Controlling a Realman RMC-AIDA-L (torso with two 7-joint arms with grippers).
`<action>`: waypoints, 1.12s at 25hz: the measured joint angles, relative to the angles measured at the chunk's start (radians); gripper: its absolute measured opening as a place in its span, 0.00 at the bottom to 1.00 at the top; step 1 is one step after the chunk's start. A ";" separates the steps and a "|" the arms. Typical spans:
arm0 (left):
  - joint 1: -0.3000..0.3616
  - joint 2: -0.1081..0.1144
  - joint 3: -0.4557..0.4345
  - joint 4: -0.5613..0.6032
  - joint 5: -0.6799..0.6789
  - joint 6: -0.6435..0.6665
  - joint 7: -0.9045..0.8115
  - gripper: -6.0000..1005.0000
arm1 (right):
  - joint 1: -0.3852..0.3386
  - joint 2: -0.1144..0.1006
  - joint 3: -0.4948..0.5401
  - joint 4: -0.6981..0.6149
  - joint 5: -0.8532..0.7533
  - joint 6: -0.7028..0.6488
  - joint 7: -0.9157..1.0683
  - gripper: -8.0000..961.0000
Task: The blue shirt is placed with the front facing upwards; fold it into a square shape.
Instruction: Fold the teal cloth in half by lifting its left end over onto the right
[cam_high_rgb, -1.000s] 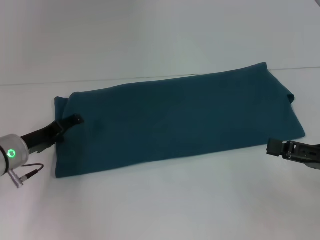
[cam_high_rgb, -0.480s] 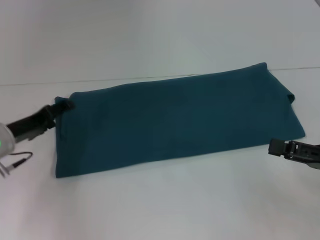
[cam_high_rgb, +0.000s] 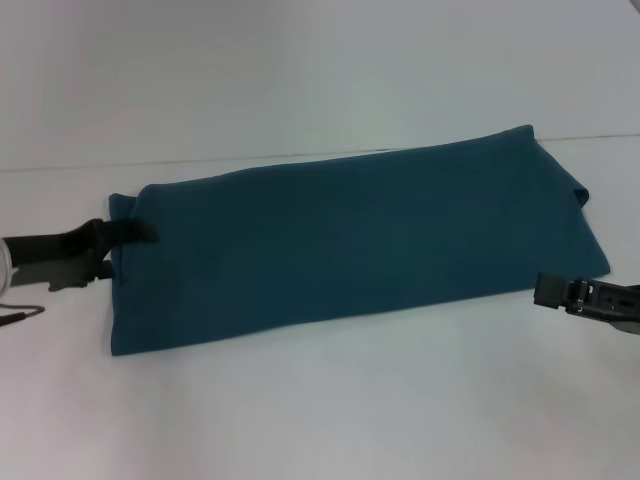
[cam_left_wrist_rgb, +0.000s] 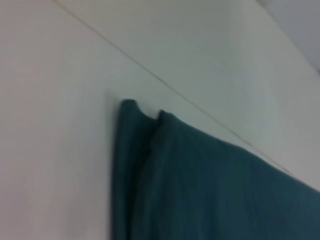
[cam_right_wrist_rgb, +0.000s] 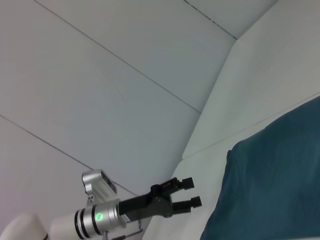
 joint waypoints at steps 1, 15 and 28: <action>-0.007 0.002 0.000 0.001 0.008 0.001 0.003 0.90 | 0.000 0.000 0.000 0.000 0.000 0.000 0.000 0.70; -0.016 -0.049 0.082 -0.032 0.021 -0.231 0.019 0.90 | 0.001 0.003 0.000 0.000 0.002 0.008 0.000 0.70; -0.011 -0.052 0.105 -0.037 0.051 -0.277 0.025 0.89 | 0.000 0.002 0.000 0.000 0.003 0.008 0.000 0.70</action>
